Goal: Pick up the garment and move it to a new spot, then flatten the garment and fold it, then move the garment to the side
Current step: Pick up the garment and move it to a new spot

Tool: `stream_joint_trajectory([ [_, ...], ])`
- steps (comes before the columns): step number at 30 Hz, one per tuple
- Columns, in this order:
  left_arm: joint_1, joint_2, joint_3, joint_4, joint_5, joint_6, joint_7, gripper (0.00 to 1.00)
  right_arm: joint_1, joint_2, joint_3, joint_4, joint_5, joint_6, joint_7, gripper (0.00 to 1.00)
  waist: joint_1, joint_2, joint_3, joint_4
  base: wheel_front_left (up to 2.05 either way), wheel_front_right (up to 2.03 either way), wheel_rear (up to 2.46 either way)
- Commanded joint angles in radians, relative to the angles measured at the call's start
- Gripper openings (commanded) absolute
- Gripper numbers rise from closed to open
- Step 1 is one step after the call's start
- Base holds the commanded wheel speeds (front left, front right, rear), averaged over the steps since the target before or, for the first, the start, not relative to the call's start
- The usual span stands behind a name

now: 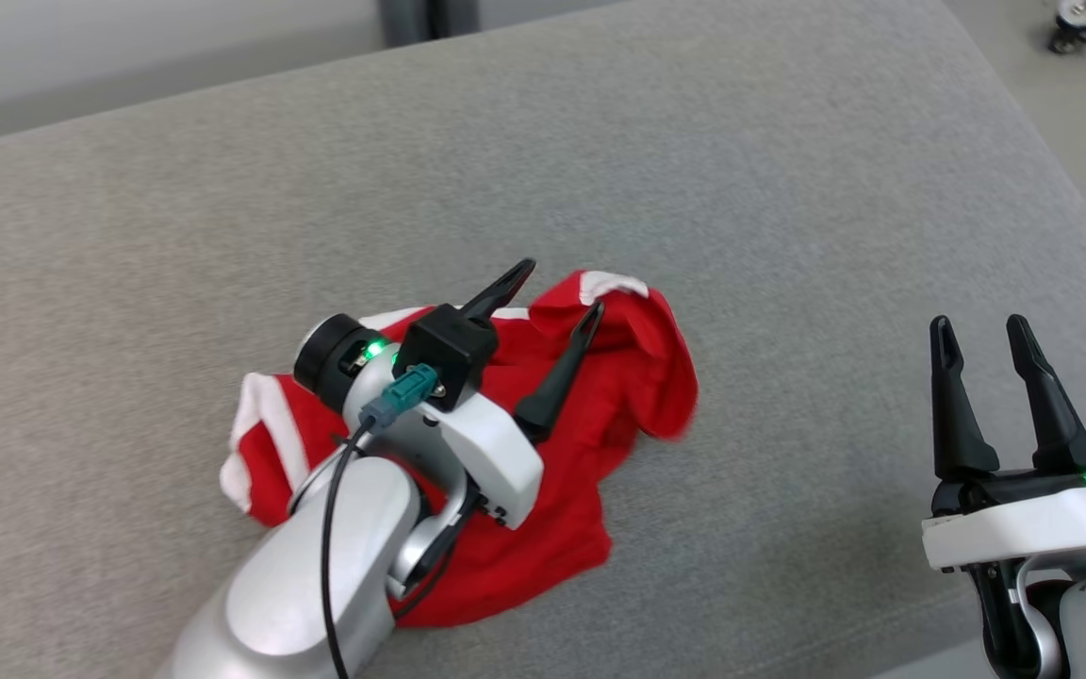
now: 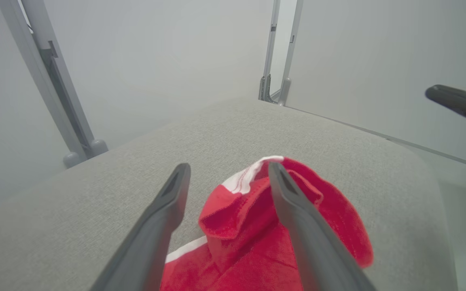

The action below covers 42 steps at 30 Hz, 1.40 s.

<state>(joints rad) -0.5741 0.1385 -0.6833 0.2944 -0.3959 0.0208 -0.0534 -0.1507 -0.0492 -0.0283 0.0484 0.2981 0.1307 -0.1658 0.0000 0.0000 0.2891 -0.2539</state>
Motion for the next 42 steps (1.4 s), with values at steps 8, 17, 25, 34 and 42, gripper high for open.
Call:
stream_joint_trajectory([
  [8,0.062,0.067,0.058,-0.056,-0.050,0.037,0.017,1.00,0.015,-0.004,-0.033,-0.037,-0.031,0.000,0.035,1.00,0.0000,0.0000,-0.080,0.119,0.00,0.00,0.00],
  [17,0.173,0.153,0.210,-0.142,-0.113,0.131,-0.057,1.00,0.044,-0.004,-0.056,-0.079,-0.062,0.000,0.065,1.00,0.0000,0.0000,-0.117,0.221,0.00,0.00,0.00],
  [25,0.315,0.237,0.341,-0.215,-0.161,0.201,-0.125,1.00,0.076,-0.004,-0.040,-0.098,-0.117,0.000,0.095,1.00,0.0000,0.0000,-0.168,0.270,0.00,0.00,0.00],
  [34,0.442,0.269,0.340,-0.296,-0.165,0.229,-0.118,1.00,0.140,-0.004,-0.035,-0.100,-0.141,0.000,0.118,1.00,0.0000,0.0000,-0.234,0.282,0.00,0.00,0.00],
  [42,0.519,0.285,0.320,-0.333,-0.150,0.247,-0.108,1.00,0.203,-0.004,-0.048,-0.123,-0.135,0.000,0.137,1.00,0.0000,0.0000,-0.278,0.276,0.00,0.00,0.00],
])
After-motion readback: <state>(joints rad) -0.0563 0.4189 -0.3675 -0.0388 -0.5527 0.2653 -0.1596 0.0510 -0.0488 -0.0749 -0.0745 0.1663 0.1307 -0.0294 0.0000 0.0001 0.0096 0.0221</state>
